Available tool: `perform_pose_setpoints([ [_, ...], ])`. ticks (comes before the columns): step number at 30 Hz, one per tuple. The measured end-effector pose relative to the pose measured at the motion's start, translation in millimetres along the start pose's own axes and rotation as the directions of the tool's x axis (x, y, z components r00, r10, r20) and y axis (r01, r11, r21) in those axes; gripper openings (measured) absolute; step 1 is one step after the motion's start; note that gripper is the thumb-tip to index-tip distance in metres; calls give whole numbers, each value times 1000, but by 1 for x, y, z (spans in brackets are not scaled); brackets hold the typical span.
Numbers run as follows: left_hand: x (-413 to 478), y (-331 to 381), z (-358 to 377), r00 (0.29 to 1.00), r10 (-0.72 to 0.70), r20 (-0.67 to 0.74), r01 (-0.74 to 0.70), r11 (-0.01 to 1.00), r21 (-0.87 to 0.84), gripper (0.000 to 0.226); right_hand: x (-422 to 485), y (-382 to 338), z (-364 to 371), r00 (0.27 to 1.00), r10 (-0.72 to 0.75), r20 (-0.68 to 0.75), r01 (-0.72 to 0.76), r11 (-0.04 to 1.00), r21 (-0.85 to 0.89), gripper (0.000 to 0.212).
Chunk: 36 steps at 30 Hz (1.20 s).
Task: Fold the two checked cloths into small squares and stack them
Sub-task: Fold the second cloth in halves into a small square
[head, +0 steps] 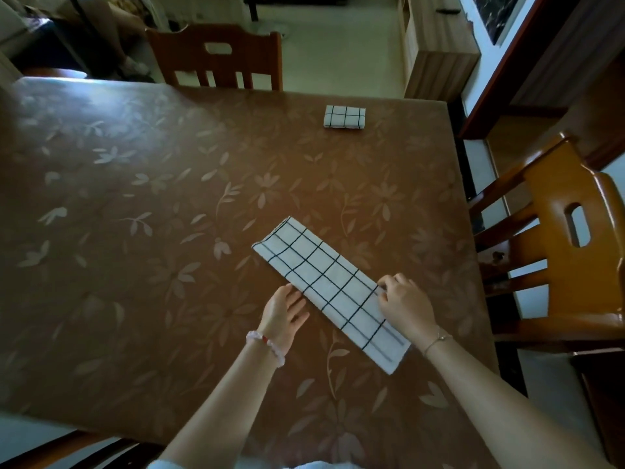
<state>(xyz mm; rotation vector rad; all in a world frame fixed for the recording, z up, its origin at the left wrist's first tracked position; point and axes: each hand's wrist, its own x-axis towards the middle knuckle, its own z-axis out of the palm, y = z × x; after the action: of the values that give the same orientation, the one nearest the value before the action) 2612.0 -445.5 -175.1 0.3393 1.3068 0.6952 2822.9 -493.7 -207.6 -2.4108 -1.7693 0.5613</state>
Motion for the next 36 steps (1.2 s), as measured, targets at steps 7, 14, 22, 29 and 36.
perform_pose_setpoints([
  [7,-5,1,-17,997,79,1,-77,968,240,33,-66,-30,16,993,51,109,-72,977,202,30],
  [14,-22,-22,-50,996,90,15,-89,915,394,31,-94,-42,29,974,141,175,-201,895,399,31],
  [22,-40,-49,-73,912,312,268,-388,438,811,39,-106,-40,23,990,127,53,-138,930,340,30],
  [29,-49,-65,-97,667,499,554,-529,-206,823,40,-114,-40,32,993,-103,-64,114,974,198,36],
  [36,-57,-91,-102,727,390,566,-478,-304,824,52,-114,-42,41,999,-22,38,4,908,420,45],
])
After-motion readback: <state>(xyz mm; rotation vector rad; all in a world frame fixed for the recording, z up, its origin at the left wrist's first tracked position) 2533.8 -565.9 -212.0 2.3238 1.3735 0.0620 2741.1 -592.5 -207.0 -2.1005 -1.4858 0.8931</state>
